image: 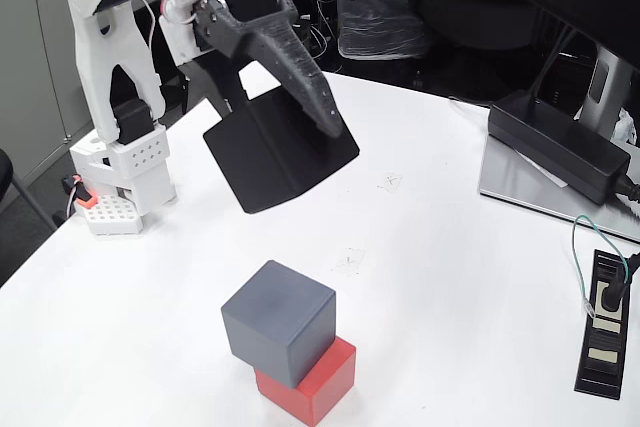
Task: Stack the three blocks in an ordered color.
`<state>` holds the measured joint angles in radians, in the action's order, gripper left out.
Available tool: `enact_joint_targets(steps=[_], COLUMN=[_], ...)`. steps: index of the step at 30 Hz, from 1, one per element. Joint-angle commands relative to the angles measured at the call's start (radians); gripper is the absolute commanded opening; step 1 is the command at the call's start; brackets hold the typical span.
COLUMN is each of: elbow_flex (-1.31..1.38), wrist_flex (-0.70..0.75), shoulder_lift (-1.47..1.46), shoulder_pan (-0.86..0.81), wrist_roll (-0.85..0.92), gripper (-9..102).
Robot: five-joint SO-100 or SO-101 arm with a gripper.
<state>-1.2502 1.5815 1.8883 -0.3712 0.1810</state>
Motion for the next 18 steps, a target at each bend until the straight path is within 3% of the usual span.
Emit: enact_joint_targets(steps=[1,18], elbow_flex=[0.026,0.025], wrist_flex=[-0.012,-0.089], shoulder_lift=[-0.015,-0.153], shoulder_pan=[-0.034,-0.071], wrist_roll=[0.025,0.038], gripper=[-1,-1])
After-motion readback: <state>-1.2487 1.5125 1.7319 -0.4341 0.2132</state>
